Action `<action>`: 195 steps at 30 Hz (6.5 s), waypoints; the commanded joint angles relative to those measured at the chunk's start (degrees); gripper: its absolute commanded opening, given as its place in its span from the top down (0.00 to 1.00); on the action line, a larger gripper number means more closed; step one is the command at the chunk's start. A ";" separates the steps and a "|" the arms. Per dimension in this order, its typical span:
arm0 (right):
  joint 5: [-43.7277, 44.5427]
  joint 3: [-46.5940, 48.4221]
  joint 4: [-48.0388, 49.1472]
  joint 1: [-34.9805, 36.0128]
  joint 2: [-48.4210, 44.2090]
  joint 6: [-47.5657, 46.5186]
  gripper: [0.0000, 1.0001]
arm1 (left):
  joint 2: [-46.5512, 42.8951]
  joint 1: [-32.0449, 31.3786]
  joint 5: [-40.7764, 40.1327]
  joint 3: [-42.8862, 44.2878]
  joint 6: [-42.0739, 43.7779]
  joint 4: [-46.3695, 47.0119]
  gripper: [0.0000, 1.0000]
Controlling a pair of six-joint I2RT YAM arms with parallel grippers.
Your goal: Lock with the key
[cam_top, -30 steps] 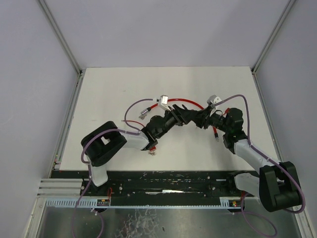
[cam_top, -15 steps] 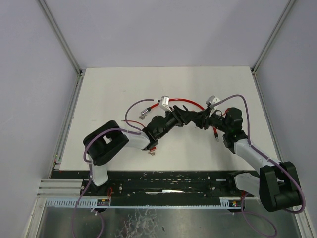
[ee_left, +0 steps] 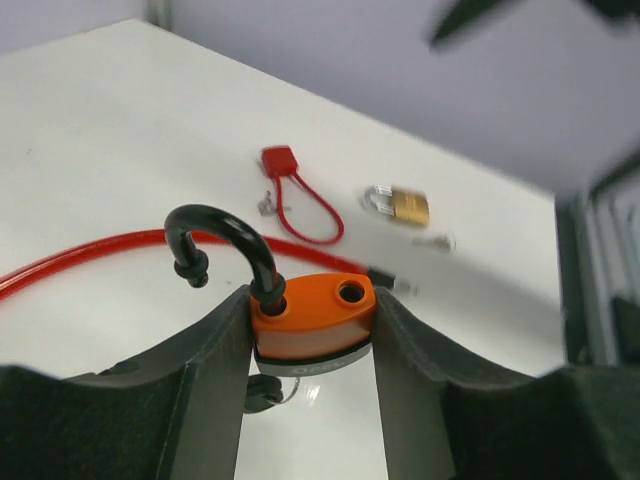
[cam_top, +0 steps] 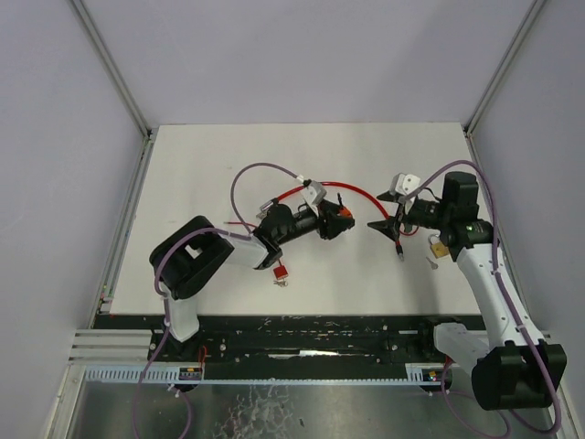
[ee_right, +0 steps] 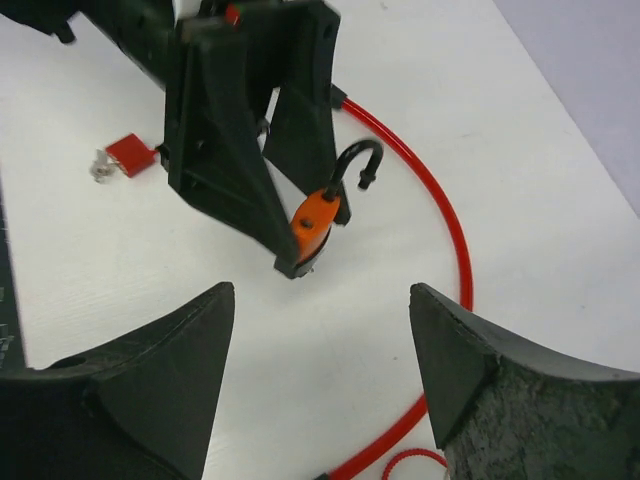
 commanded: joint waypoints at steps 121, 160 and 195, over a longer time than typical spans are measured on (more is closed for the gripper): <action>-5.95 8.37 -26.37 5.08 9.91 -14.25 0.82 | -0.63 0.28 20.75 -8.17 31.65 7.76 1.00; -2.02 1.13 -21.62 6.49 8.90 -24.75 0.60 | 0.51 -2.38 25.55 -2.54 36.40 -6.91 1.00; 2.37 2.11 -24.97 10.41 14.58 -28.47 1.00 | 2.22 -2.33 25.05 -2.76 35.69 -3.39 1.00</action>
